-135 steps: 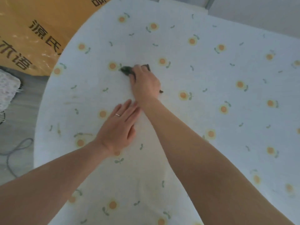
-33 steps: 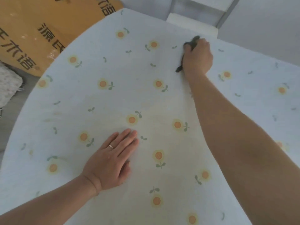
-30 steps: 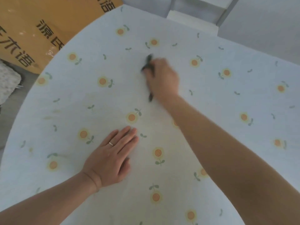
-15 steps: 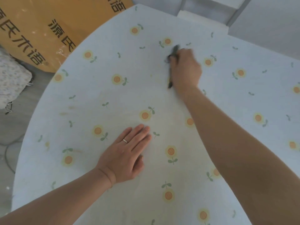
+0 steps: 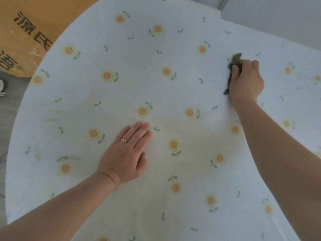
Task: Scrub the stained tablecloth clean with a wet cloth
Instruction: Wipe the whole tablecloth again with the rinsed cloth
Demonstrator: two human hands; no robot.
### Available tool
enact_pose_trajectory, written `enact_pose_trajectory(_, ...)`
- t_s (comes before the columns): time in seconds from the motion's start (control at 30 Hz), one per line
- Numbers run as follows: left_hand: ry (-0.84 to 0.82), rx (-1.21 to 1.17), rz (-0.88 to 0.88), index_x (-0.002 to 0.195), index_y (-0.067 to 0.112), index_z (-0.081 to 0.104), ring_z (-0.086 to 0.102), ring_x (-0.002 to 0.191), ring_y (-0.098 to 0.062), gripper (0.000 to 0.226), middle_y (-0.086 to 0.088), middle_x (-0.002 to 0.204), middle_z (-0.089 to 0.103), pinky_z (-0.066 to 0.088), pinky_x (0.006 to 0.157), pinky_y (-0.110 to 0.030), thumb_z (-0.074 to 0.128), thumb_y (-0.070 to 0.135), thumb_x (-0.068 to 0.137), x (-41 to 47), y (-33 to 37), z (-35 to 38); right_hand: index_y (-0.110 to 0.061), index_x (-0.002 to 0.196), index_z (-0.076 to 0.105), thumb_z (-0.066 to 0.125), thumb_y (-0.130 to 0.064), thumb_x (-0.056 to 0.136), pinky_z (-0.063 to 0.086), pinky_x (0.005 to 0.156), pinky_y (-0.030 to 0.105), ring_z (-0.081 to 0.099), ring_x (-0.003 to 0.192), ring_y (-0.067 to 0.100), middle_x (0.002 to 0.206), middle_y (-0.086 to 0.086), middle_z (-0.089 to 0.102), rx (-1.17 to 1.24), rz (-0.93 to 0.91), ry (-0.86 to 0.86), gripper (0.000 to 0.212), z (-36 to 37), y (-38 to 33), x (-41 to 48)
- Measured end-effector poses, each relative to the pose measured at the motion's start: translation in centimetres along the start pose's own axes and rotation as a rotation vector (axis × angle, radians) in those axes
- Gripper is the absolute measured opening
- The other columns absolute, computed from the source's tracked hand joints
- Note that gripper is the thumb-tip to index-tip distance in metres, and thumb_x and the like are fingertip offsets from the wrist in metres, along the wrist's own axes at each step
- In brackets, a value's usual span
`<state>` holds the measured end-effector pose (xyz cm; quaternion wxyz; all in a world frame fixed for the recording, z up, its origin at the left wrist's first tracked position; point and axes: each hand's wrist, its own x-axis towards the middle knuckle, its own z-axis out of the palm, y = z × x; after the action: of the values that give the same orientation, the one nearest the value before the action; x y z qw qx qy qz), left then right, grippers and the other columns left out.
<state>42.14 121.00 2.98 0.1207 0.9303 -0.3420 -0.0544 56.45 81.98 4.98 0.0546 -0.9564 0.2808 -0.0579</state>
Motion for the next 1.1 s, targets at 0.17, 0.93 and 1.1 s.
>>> enact_pose_trajectory(0.17, 0.024, -0.015, 0.012, 0.148, 0.000, 0.052, 0.036, 0.151, -0.034, 0.067, -0.016, 0.162, 0.040, 0.030, 0.122, -0.055, 0.048, 0.026, 0.086, -0.1, 0.2, 0.3, -0.022, 0.130, 0.059, 0.045, -0.037, 0.103, 0.040, 0.068, 0.030, 0.062, 0.093, 0.027, 0.119, 0.002, 0.057, 0.075, -0.079, -0.050, 0.034, -1.7, 3.9, -12.0)
enact_pose_trajectory(0.93, 0.065, -0.005, 0.031, 0.145, -0.003, 0.052, 0.037, 0.149, -0.040, 0.065, -0.021, 0.158, 0.043, 0.027, 0.123, -0.057, 0.046, 0.025, 0.087, 0.0, 0.5, 0.3, -0.033, 0.121, 0.059, 0.050, -0.033, 0.104, 0.050, 0.060, 0.032, 0.060, 0.080, 0.020, 0.095, 0.000, 0.061, 0.298, -0.491, -0.271, 0.019, -2.8, -2.8, -27.7)
enact_pose_trajectory(1.1, 0.072, 0.006, 0.036, 0.147, -0.002, 0.050, 0.038, 0.149, -0.039, 0.066, -0.020, 0.159, 0.042, 0.028, 0.123, -0.056, 0.046, 0.026, 0.087, 0.1, 0.5, 0.5, -0.044, 0.115, 0.060, 0.031, -0.048, 0.103, 0.040, 0.061, 0.019, 0.061, 0.070, 0.008, 0.093, -0.011, 0.054, 0.061, -0.530, -0.237, 0.032, -3.7, 2.7, -22.3)
